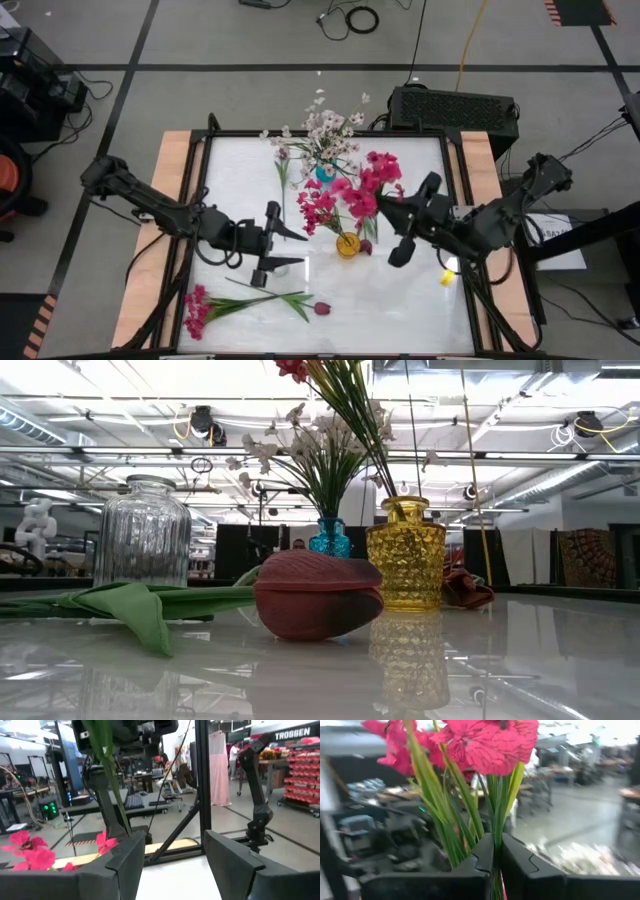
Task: Sort flowers into vase by color
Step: Put the right pink flowers into the yellow vase
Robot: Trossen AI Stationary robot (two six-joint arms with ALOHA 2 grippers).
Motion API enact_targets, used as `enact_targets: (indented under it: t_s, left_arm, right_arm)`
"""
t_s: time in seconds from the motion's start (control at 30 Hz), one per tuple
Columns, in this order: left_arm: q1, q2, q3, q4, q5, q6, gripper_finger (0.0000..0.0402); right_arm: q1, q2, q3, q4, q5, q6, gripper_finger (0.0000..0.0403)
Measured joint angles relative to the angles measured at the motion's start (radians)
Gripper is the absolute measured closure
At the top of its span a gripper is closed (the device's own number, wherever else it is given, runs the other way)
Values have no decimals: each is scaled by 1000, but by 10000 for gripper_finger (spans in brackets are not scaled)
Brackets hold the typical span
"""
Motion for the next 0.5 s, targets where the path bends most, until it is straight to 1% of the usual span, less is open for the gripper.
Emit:
enact_targets:
  t_s: [0.07, 0.13, 0.23, 0.37, 0.5]
  left_arm:
    - [0, 12, 0, 34, 0, -1, 191]
    - [0, 26, 0, 60, -13, -1, 191]
    - [0, 53, 0, 108, -63, 2, 191]
    - [1, 81, 0, 144, -91, 28, 191]
    - [0, 81, 0, 154, -90, 27, 191]
  right_arm:
    - [-5, 9, 0, 79, -42, -76, 388]
    - [-19, 31, 0, 163, -72, -116, 388]
    - [-47, 83, 0, 306, -169, -160, 388]
    - [-68, 147, 0, 495, -303, -181, 388]
    - [-79, 198, 0, 596, -405, -189, 387]
